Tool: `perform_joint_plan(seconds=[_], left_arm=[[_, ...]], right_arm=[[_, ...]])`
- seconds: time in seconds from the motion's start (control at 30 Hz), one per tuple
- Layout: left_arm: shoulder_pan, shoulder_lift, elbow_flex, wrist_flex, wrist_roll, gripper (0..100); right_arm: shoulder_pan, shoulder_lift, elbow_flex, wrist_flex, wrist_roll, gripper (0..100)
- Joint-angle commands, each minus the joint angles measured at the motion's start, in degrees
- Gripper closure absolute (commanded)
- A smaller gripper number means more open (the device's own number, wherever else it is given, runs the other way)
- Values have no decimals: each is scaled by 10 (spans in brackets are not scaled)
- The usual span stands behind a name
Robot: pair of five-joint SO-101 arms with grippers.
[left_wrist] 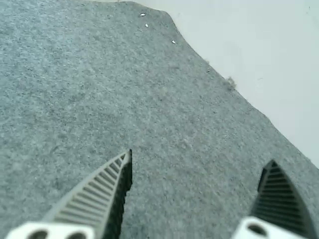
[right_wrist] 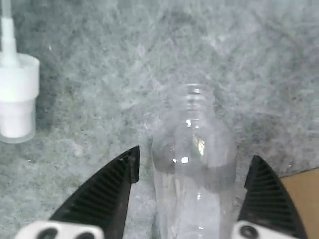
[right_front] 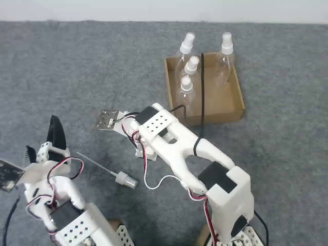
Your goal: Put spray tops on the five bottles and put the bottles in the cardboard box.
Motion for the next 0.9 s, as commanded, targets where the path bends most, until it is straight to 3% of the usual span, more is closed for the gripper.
perform_joint_plan(seconds=[0.0, 0.17, 0.43, 0.67, 0.87], left_arm=[[0, 4, -5, 3, 4, 625], [0, 4, -5, 3, 4, 625], [0, 4, -5, 3, 4, 625], [0, 4, -5, 3, 4, 625], [0, 4, -5, 3, 4, 625]], right_arm=[[-9, -21, -33, -15, 8, 709], [-19, -12, -33, -16, 9, 769], [-18, -15, -33, -13, 4, 779], [-17, -42, -25, -13, 3, 909], [-17, -77, 4, -13, 3, 946]])
